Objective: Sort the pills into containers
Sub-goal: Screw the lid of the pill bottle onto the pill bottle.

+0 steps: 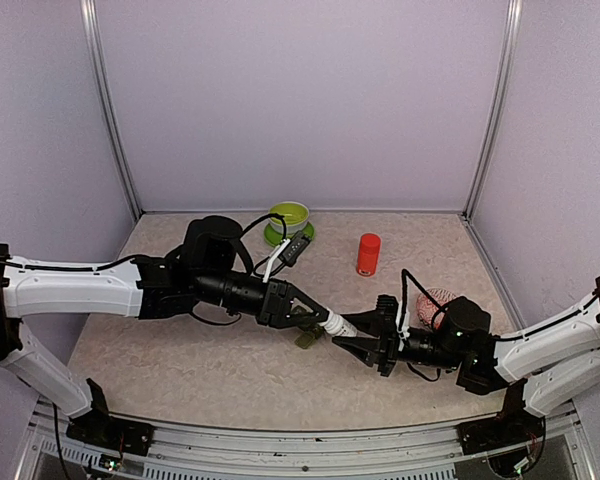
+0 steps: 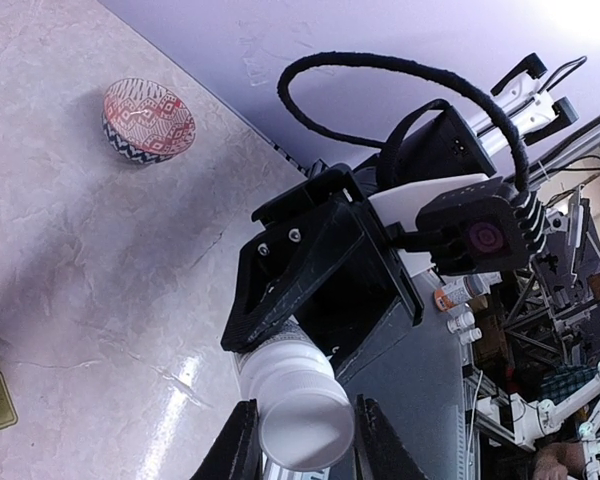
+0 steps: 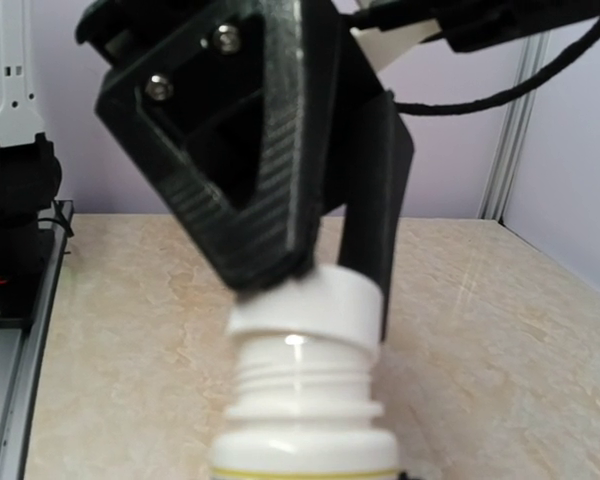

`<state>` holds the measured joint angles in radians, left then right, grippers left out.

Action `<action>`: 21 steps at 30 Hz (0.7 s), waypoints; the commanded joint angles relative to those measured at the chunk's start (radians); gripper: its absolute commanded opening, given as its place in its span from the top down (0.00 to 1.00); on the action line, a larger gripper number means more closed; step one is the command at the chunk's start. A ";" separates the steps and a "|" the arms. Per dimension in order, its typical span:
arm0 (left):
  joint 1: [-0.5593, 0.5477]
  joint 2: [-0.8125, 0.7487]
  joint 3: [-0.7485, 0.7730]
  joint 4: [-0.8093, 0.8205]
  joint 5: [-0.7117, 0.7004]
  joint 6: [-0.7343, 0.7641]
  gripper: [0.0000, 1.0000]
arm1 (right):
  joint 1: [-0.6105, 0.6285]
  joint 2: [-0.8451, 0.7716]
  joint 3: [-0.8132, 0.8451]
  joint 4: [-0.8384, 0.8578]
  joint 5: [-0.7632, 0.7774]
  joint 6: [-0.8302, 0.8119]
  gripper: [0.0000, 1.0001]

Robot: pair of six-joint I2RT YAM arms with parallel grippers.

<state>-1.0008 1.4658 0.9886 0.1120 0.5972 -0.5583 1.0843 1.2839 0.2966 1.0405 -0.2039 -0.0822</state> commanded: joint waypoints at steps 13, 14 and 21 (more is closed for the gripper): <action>-0.033 0.030 -0.002 0.028 -0.067 -0.028 0.79 | 0.017 -0.008 0.045 -0.019 0.085 0.013 0.76; -0.033 0.032 -0.005 0.036 -0.068 -0.036 0.79 | 0.018 -0.007 0.045 -0.016 0.092 0.013 0.76; -0.038 0.055 -0.027 0.077 -0.076 -0.093 0.79 | 0.036 -0.012 0.041 -0.007 0.168 -0.005 0.77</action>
<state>-1.0164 1.4918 0.9813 0.1425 0.5129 -0.6071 1.1030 1.2839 0.3038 1.0042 -0.1093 -0.0811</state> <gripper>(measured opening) 0.261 0.341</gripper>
